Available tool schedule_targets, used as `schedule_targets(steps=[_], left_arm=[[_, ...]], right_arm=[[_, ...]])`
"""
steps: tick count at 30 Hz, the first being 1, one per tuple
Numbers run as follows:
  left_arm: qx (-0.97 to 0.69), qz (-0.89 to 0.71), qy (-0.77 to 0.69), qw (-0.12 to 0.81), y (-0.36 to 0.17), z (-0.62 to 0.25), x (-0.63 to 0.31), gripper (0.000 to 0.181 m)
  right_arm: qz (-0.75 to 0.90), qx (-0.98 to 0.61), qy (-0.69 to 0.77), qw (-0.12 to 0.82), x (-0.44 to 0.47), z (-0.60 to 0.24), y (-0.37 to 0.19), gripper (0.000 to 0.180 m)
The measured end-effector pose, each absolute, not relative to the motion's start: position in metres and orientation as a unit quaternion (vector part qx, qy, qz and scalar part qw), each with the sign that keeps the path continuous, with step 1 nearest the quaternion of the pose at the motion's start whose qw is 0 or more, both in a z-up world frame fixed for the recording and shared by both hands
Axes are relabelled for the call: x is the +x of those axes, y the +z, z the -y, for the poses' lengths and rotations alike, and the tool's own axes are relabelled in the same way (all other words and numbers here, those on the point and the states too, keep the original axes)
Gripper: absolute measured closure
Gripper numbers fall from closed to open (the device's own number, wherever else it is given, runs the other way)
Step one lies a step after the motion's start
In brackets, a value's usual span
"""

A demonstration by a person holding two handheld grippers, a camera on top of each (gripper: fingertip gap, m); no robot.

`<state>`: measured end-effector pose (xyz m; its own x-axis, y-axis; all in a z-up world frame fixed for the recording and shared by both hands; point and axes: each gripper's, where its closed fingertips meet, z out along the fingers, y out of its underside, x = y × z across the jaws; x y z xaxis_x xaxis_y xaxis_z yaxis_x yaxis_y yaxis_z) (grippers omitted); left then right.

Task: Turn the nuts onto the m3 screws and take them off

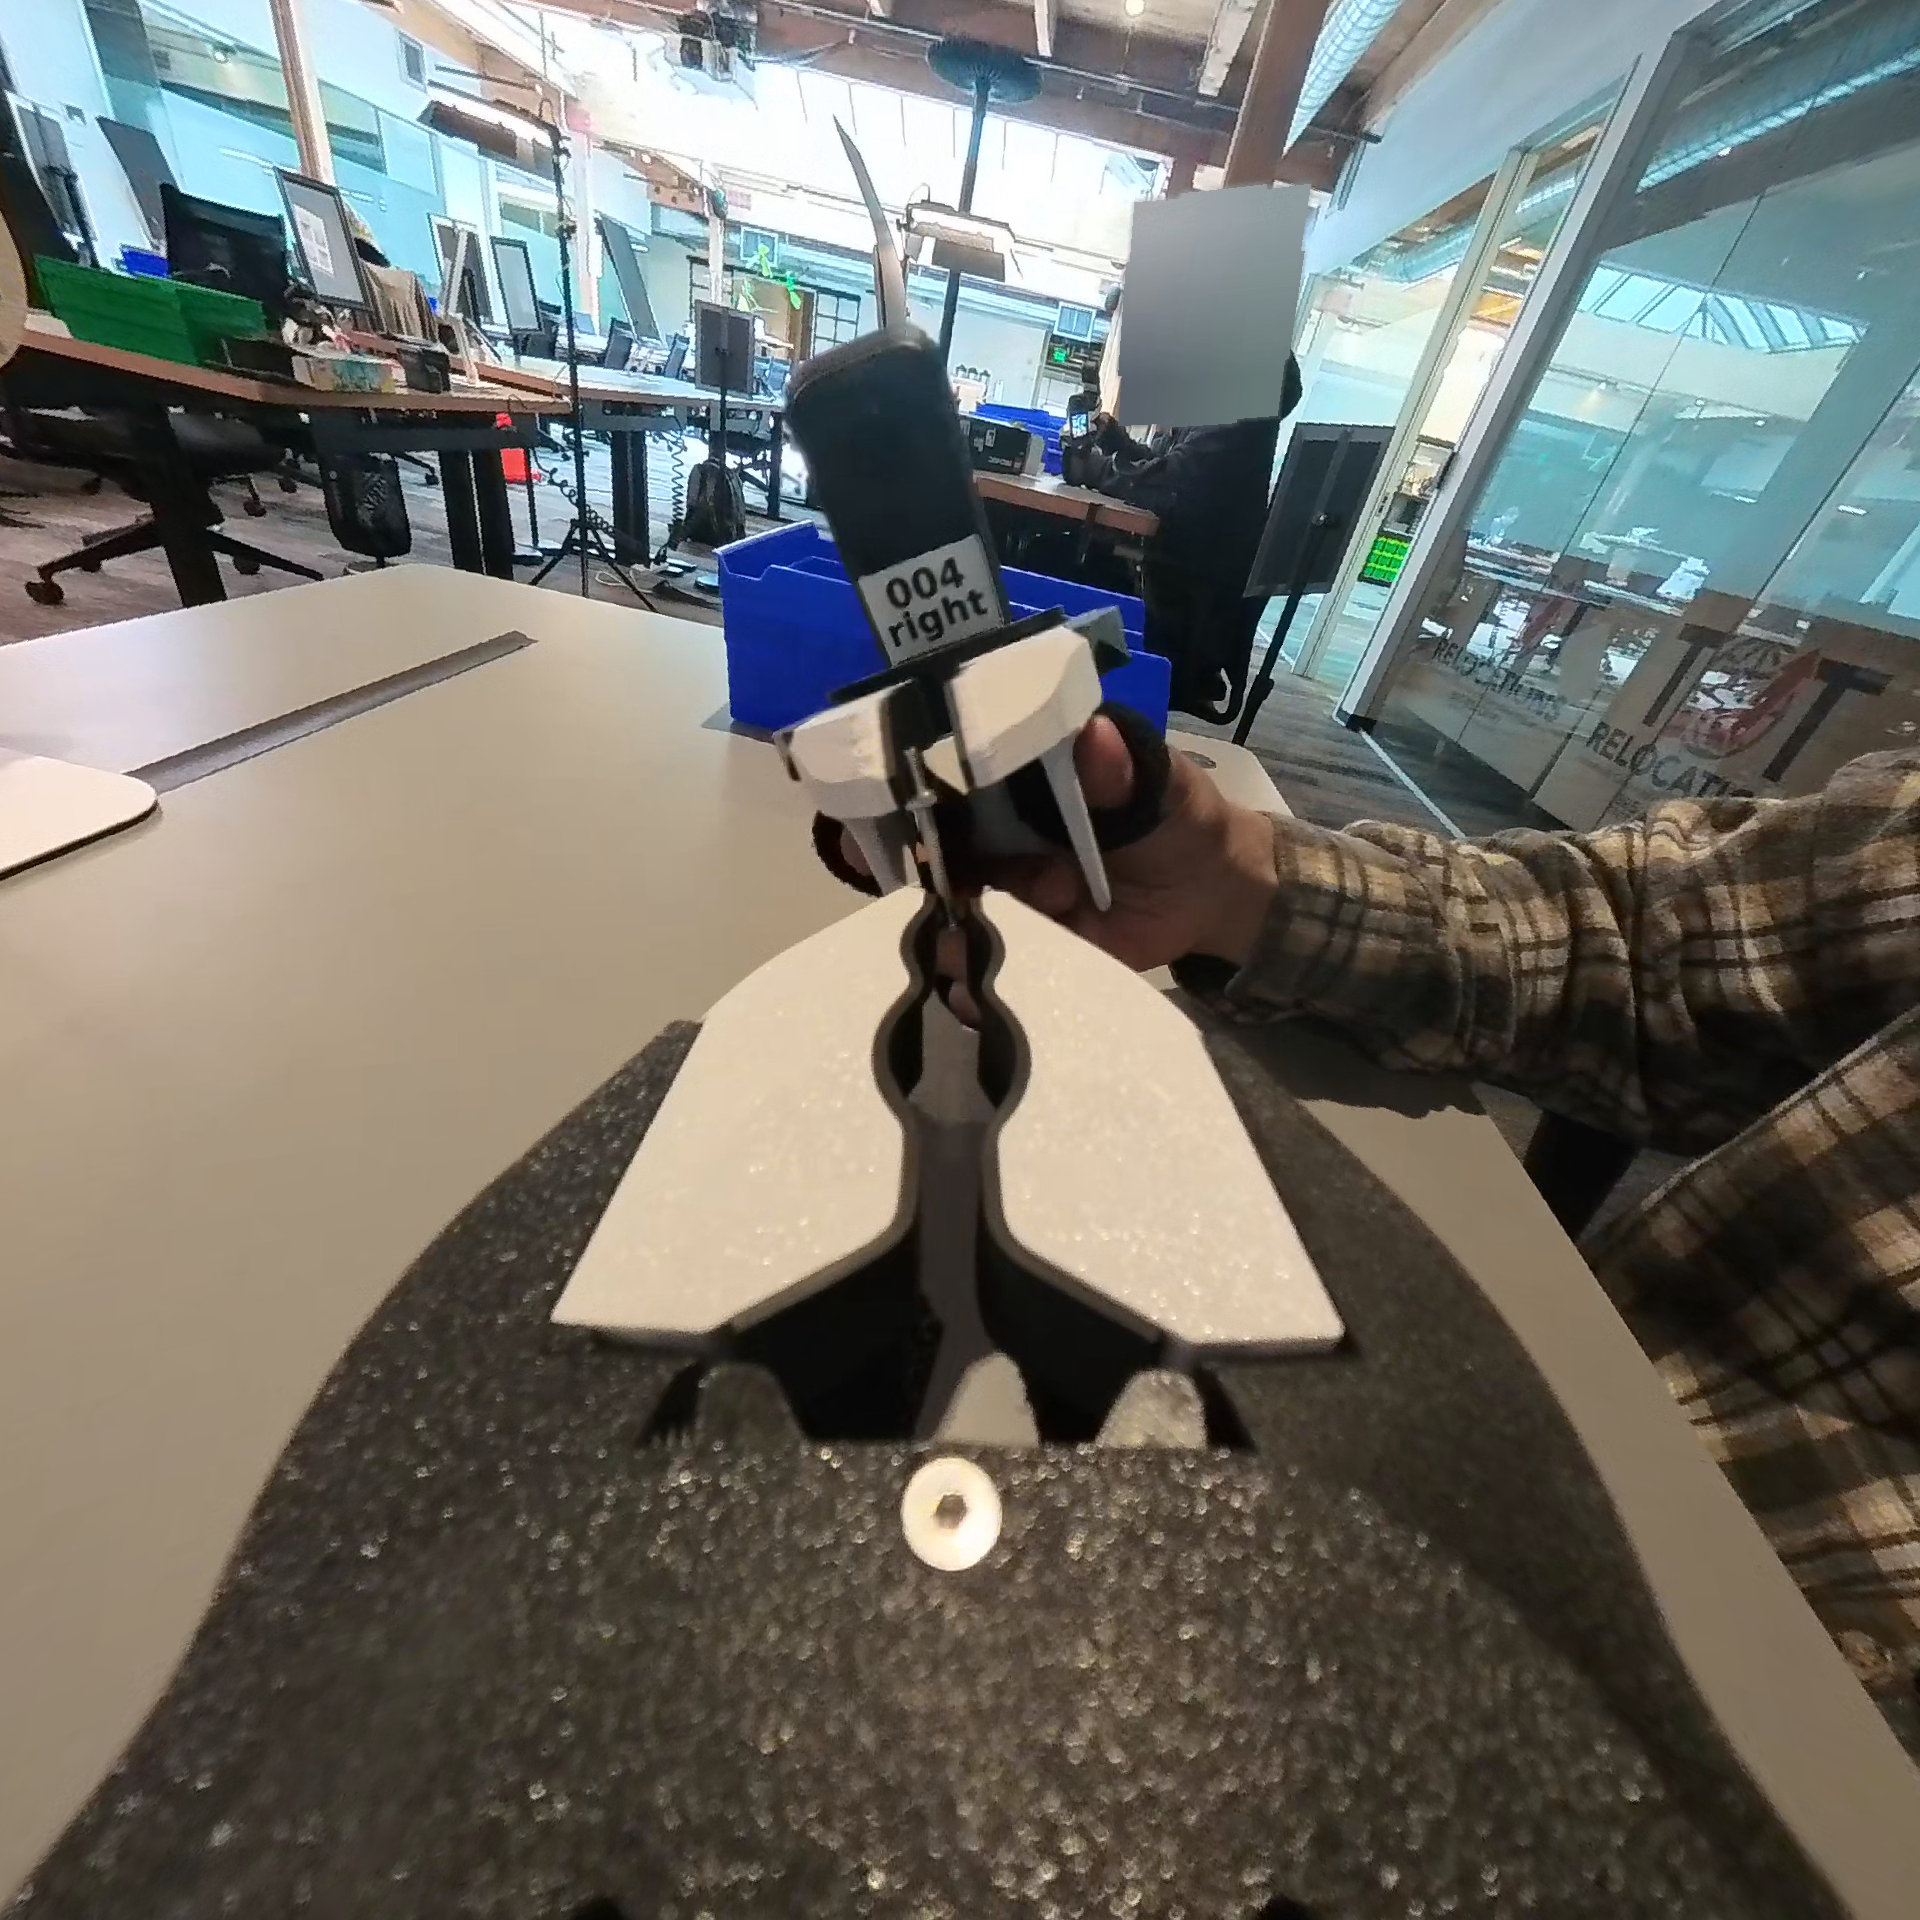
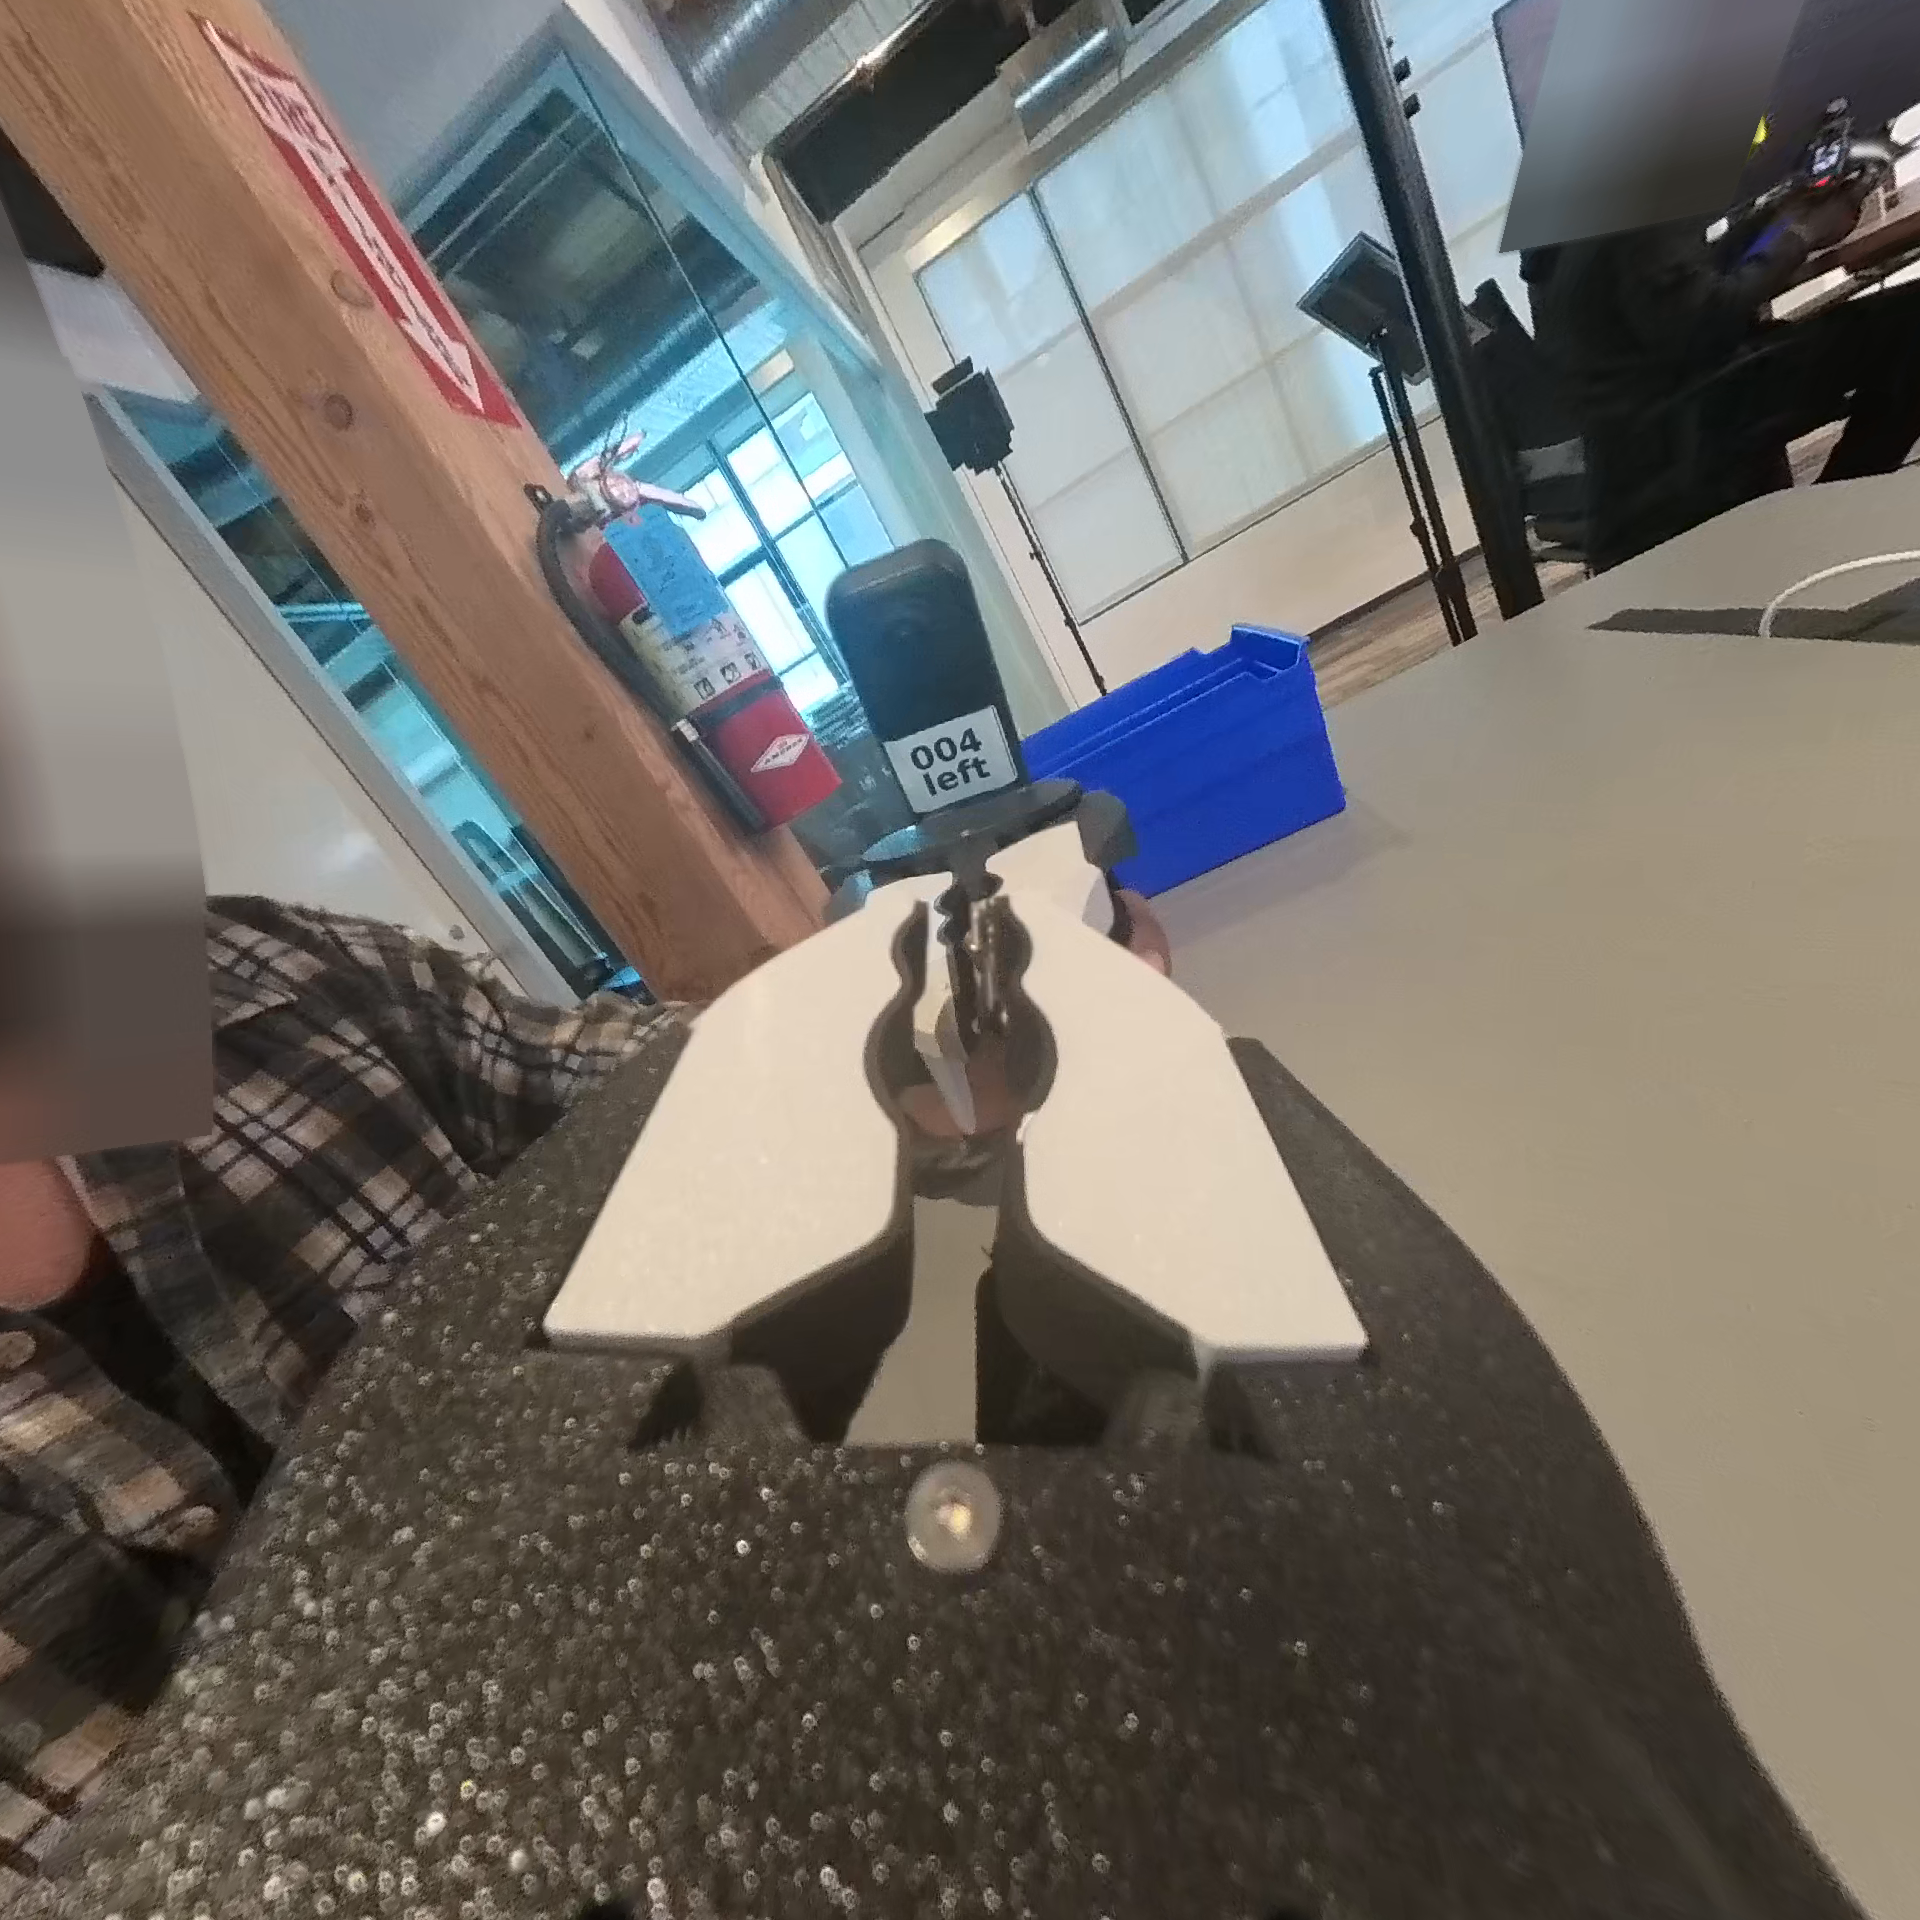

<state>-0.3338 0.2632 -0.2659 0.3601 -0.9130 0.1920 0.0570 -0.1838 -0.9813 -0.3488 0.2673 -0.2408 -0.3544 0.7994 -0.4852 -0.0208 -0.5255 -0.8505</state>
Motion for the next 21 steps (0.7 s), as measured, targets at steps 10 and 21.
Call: schedule_targets(steps=[10, 21], left_arm=[[-0.612, -0.351, -0.473, 0.527, -0.265, -0.257, -0.328, 0.175], [-0.62, -0.357, -0.477, 0.51, -0.27, -0.257, -0.323, 0.155]], right_arm=[[0.436, -0.499, 0.689, 0.295, -0.35, -0.262, -0.24, 0.178], [0.524, -0.5, 0.604, 0.333, -0.354, -0.259, -0.242, 0.177]])
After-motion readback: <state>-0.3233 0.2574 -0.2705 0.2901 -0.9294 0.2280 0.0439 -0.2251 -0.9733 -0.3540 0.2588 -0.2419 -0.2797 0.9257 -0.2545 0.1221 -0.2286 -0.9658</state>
